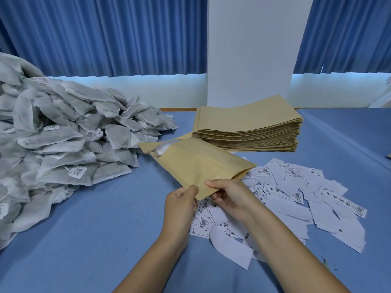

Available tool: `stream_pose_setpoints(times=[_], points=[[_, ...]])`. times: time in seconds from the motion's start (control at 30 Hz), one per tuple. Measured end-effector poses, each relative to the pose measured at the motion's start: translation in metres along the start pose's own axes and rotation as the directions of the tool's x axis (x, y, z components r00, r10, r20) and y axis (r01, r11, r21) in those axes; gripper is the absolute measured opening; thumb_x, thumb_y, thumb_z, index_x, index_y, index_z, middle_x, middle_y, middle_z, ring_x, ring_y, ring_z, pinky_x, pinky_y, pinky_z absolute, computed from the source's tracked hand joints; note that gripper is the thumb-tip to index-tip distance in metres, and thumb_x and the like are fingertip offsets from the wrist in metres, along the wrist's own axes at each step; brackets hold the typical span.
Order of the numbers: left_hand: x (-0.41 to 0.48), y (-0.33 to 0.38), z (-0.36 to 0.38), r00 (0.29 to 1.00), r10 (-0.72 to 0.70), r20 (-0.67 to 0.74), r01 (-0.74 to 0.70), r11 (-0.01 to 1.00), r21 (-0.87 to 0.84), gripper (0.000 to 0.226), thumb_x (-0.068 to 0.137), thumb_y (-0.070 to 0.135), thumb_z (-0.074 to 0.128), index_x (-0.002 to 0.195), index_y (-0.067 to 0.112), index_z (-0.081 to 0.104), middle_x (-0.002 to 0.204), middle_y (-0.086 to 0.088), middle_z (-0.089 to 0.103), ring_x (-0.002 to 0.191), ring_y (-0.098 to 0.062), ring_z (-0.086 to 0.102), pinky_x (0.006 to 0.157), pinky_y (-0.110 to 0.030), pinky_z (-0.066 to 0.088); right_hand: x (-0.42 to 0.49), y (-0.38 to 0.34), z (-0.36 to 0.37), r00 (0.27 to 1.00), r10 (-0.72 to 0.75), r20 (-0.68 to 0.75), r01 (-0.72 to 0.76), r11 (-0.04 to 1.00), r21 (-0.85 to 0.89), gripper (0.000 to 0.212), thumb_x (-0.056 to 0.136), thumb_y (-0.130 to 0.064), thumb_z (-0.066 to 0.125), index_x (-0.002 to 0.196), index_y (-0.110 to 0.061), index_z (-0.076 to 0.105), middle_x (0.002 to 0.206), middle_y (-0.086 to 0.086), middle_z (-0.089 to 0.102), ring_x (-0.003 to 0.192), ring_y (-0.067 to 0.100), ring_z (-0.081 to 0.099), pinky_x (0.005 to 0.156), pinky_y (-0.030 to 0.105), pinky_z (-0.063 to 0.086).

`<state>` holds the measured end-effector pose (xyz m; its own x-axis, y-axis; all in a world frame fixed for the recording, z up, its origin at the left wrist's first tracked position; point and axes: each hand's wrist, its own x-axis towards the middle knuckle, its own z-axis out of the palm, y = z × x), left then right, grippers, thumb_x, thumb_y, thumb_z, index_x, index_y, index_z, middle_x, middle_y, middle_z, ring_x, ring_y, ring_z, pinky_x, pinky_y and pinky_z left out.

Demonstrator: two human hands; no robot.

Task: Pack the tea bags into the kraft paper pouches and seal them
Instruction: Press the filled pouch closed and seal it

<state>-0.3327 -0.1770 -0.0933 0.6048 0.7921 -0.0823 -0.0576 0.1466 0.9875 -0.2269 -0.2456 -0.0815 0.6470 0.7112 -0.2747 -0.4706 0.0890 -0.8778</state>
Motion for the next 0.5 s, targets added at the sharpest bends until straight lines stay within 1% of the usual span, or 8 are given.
stream_pose_setpoints(times=[0.07,0.13,0.27,0.4,0.5], points=[[0.0005,0.0006,-0.0003,1.0,-0.001,0.003,0.001,1.0,0.002,0.04,0.087,0.014,0.056,0.054,0.019,0.035,0.044,0.006,0.029,0.039,-0.009,0.023,0.036,-0.017,0.022,0.0014,-0.0003,-0.0011,1.0,0.004,-0.006,-0.004,1.0,0.026,0.007,0.083,0.004,0.063,0.082,-0.003,0.06,0.062,0.006,0.058,0.043,0.01,0.046,0.041,0.017,0.037],[0.0009,0.0006,-0.0007,1.0,-0.004,-0.001,0.004,1.0,-0.001,0.039,0.087,0.014,0.056,0.055,0.019,0.035,0.045,0.006,0.029,0.04,-0.009,0.023,0.037,-0.017,0.022,0.0025,-0.0003,-0.0031,0.998,-0.023,-0.055,0.025,0.999,0.027,0.005,0.084,0.001,0.063,0.083,-0.003,0.06,0.061,0.005,0.057,0.044,0.011,0.046,0.041,0.017,0.037],[0.0001,-0.0009,-0.0001,1.0,-0.004,-0.001,0.004,1.0,0.006,0.041,0.087,0.015,0.056,0.054,0.02,0.032,0.045,0.006,0.029,0.04,-0.01,0.023,0.038,-0.016,0.023,0.0034,-0.0022,-0.005,0.992,-0.048,-0.12,0.048,0.999,0.001,0.008,0.082,0.004,0.065,0.08,-0.002,0.06,0.06,0.005,0.057,0.042,0.011,0.044,0.038,0.017,0.036],[-0.0005,-0.001,0.0018,1.0,-0.005,0.006,0.005,1.0,0.017,0.039,0.087,0.014,0.056,0.056,0.019,0.032,0.047,0.005,0.029,0.042,-0.011,0.023,0.04,-0.018,0.022,0.0033,-0.0032,-0.0055,0.995,-0.01,-0.103,0.013,0.999,0.036,0.008,0.084,0.003,0.062,0.079,-0.002,0.059,0.056,0.005,0.054,0.041,0.011,0.043,0.039,0.018,0.035],[-0.0007,-0.0006,0.0014,1.0,-0.007,0.001,0.007,1.0,-0.004,0.041,0.087,0.014,0.056,0.055,0.02,0.031,0.046,0.006,0.028,0.041,-0.01,0.022,0.039,-0.018,0.021,0.0041,-0.0034,-0.0077,0.99,-0.044,-0.135,0.049,0.998,0.036,0.008,0.086,0.001,0.061,0.08,-0.003,0.058,0.049,0.001,0.052,0.041,0.011,0.041,0.042,0.021,0.035]])
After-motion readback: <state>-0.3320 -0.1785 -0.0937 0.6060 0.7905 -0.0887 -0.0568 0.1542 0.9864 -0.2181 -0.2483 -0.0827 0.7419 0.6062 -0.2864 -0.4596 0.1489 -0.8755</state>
